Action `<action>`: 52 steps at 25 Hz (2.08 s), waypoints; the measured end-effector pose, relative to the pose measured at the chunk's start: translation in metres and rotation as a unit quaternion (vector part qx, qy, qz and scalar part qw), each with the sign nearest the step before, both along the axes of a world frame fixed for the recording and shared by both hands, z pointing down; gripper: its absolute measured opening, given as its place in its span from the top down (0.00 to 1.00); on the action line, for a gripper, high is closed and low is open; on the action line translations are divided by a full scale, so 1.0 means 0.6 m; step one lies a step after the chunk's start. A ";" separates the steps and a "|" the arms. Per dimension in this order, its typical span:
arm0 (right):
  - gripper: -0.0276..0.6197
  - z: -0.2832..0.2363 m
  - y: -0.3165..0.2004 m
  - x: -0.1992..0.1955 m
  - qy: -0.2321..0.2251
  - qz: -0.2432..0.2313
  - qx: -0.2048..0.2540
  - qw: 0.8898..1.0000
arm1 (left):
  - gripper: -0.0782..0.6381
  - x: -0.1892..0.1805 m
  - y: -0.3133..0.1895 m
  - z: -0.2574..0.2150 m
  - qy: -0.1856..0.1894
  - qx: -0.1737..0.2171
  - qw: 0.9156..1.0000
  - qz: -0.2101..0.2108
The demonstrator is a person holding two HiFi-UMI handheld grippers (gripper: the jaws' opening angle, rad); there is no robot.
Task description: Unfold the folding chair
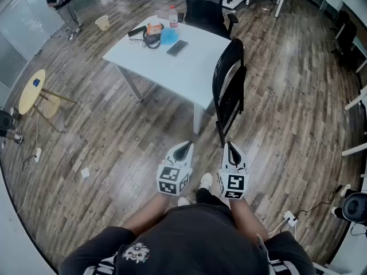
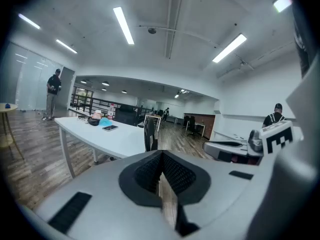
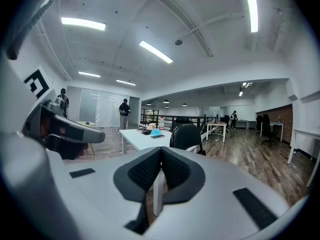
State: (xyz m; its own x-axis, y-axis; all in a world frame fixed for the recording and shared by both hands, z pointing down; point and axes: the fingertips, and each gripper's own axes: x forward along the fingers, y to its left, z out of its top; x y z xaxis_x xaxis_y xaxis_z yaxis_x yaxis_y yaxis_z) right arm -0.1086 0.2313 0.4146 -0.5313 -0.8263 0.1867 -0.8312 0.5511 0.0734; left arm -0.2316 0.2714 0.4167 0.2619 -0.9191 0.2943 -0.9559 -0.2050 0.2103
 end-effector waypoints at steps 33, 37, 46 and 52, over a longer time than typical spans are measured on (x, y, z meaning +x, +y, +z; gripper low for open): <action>0.93 0.067 -0.515 0.011 -0.005 0.046 -0.044 0.998 | 0.88 -0.019 -0.560 -0.013 -0.030 -0.038 0.999 0.017; 0.93 0.089 -0.592 -0.006 0.007 0.074 -0.066 0.995 | 0.88 -0.043 -0.646 0.000 -0.057 -0.074 0.995 0.021; 0.93 0.181 -0.708 -0.031 0.042 0.125 -0.155 0.979 | 0.65 -0.008 -0.773 0.010 -0.026 -0.117 0.986 0.120; 0.62 0.270 -0.774 -0.049 0.053 0.157 -0.249 0.954 | 0.63 0.007 -0.846 0.025 -0.009 -0.174 0.967 0.187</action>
State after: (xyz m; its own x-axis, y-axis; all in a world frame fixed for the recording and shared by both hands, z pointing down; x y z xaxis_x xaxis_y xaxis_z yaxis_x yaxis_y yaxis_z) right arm -0.1380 -0.2334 0.5767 -0.2282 -0.7363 0.6370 -0.9636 0.2642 -0.0399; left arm -0.2276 -0.2362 0.4318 0.5481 -0.6059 0.5766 -0.8331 -0.4568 0.3119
